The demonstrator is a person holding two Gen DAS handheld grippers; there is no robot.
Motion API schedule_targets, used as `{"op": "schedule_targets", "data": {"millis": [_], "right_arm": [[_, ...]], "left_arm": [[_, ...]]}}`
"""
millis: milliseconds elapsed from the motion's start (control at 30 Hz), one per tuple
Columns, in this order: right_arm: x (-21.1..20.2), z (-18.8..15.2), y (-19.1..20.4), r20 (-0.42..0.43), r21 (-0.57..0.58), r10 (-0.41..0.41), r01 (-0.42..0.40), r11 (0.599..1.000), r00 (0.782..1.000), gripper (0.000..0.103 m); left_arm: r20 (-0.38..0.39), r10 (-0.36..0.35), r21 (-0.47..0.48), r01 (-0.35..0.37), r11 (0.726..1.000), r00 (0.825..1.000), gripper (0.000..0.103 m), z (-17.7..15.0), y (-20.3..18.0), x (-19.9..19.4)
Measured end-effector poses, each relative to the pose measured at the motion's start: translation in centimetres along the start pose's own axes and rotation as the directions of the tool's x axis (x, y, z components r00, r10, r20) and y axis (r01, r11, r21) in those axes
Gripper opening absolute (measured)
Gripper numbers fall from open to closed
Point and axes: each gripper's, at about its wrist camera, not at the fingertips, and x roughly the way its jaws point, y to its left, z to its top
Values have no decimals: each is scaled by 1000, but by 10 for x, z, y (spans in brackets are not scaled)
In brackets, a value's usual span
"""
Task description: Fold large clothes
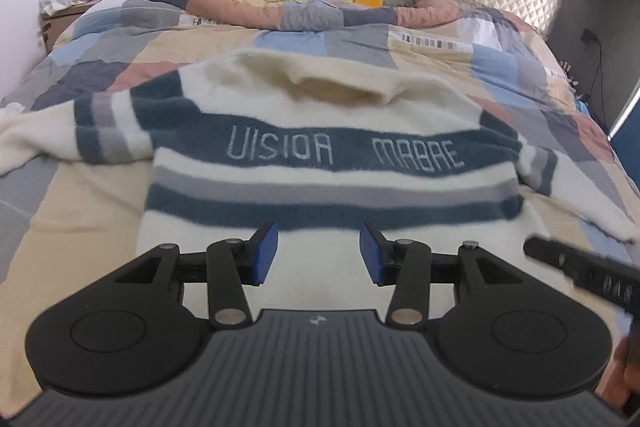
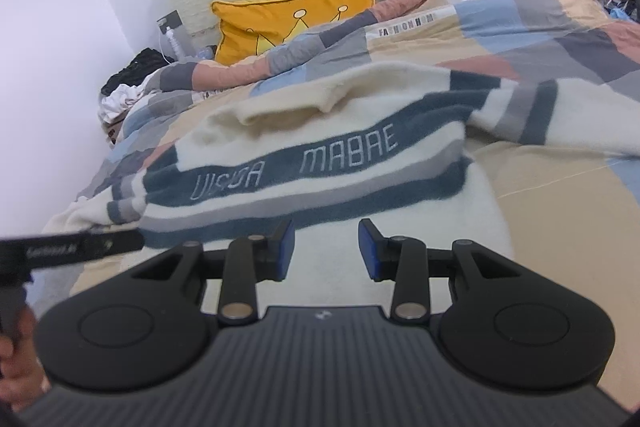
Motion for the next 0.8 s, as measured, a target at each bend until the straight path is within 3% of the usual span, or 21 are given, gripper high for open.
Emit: {"op": "schedule_targets", "data": {"millis": [167,333,467,567,800], "right_arm": [[25,-4,2,-8,-48,11,-11,999,1000,39],[59,-8,-4,-35,-34,34,-35,999,999,39],[81,-12,-3,-53,-54,47,-50,997,997,39],[90,-21,-3,-32,-115,49,-53,992,998,37],[103,-27,-7,-31,-128,35,-39,991,999,36]], "left_arm": [[17,-21,21,21,1000,1000,51,5,8,48],[36,56,81,-59,995,998,51,-6,15,100],[-28,-23,-27,22,999,999,52,-10,29,129],[-25,-14,-32,14,999,1000,53,-17,29,140],[-32,-19,-15,18,1000,999,60,-24,17,133]]}}
